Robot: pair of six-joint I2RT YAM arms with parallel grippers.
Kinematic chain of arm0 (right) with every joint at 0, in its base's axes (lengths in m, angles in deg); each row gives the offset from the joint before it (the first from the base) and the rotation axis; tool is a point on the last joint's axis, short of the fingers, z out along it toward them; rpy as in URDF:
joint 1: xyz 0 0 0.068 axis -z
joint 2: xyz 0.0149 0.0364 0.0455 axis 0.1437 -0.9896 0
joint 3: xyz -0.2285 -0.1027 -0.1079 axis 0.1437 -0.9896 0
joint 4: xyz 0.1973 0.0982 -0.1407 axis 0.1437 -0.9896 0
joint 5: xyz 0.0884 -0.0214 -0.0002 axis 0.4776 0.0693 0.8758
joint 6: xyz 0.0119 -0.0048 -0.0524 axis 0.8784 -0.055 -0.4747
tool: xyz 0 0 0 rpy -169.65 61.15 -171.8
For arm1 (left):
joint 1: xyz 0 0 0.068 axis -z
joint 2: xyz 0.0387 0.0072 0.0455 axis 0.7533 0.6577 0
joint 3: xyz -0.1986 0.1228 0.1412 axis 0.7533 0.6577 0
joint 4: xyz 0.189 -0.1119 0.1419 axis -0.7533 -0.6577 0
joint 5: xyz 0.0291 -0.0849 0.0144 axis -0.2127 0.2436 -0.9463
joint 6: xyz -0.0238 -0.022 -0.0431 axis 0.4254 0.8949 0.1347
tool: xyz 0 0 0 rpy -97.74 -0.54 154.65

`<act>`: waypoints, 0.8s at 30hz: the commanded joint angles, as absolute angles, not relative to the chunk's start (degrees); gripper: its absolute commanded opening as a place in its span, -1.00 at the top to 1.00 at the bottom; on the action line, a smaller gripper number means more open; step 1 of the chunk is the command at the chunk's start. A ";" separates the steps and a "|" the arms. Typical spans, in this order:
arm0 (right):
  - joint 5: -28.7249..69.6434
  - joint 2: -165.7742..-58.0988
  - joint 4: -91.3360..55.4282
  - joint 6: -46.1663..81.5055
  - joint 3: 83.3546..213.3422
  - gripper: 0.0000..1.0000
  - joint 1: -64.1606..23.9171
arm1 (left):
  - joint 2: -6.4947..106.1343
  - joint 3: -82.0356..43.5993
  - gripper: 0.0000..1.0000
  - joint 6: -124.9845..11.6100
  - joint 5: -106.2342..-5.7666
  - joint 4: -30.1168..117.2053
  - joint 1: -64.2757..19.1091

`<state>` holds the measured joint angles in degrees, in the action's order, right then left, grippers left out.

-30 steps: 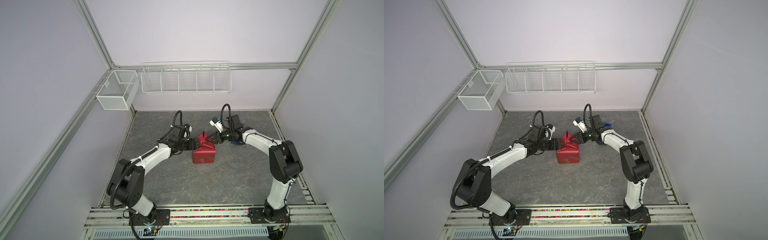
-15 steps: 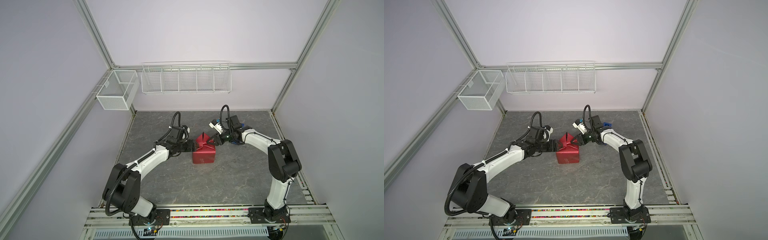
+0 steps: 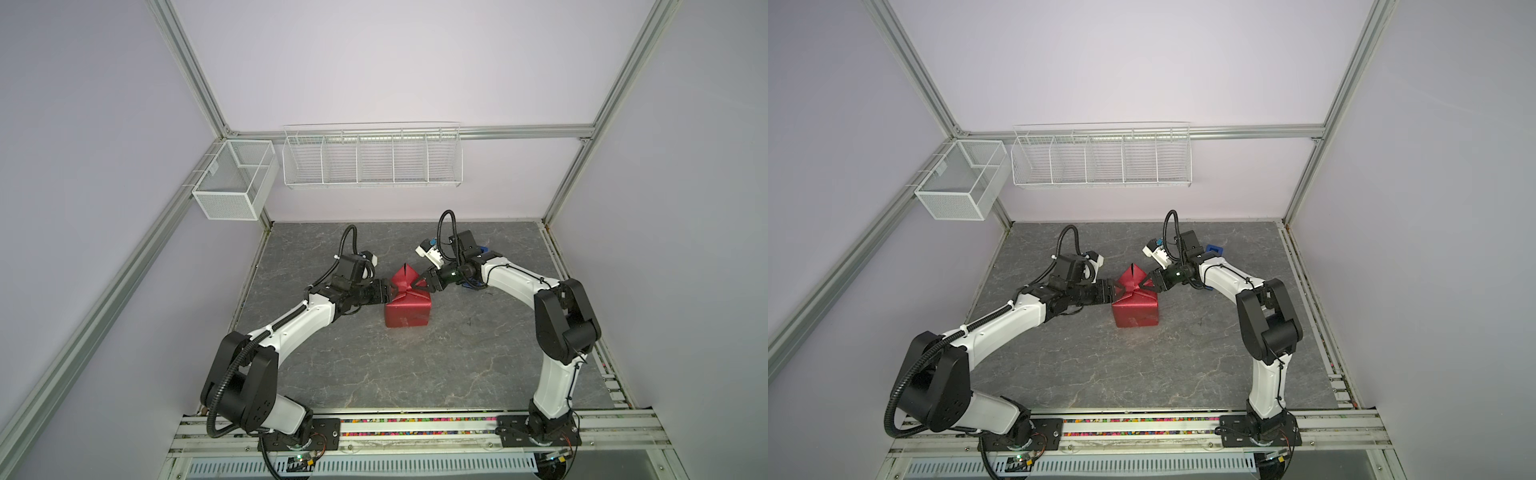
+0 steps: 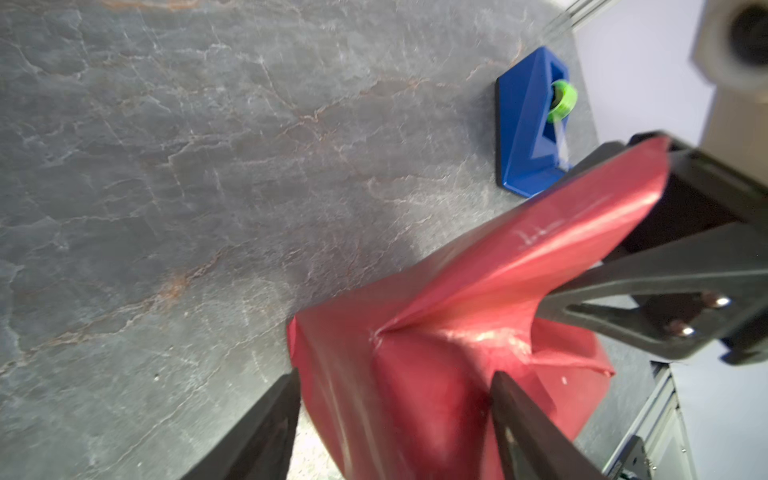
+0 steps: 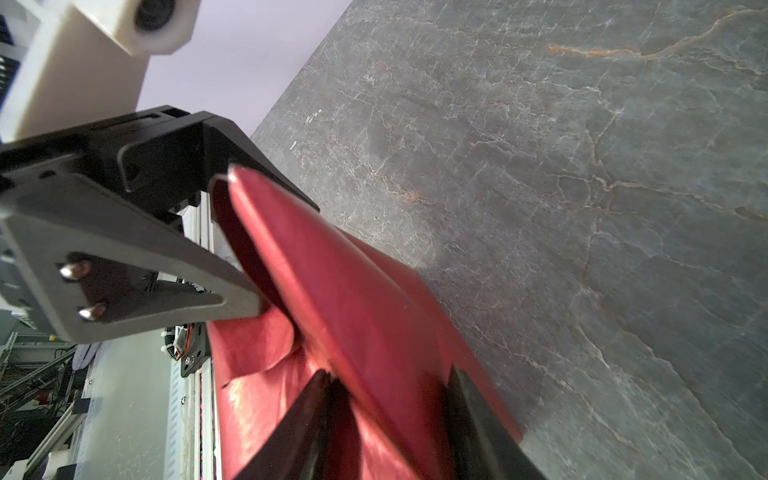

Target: Wrap the gift box in paper

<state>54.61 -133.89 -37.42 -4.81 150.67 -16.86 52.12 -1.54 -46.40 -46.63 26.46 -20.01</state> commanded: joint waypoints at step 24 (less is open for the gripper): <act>54.94 -136.25 -40.60 -6.82 154.28 0.17 -17.45 | 58.39 -0.18 -0.38 -49.91 -49.88 20.19 -18.87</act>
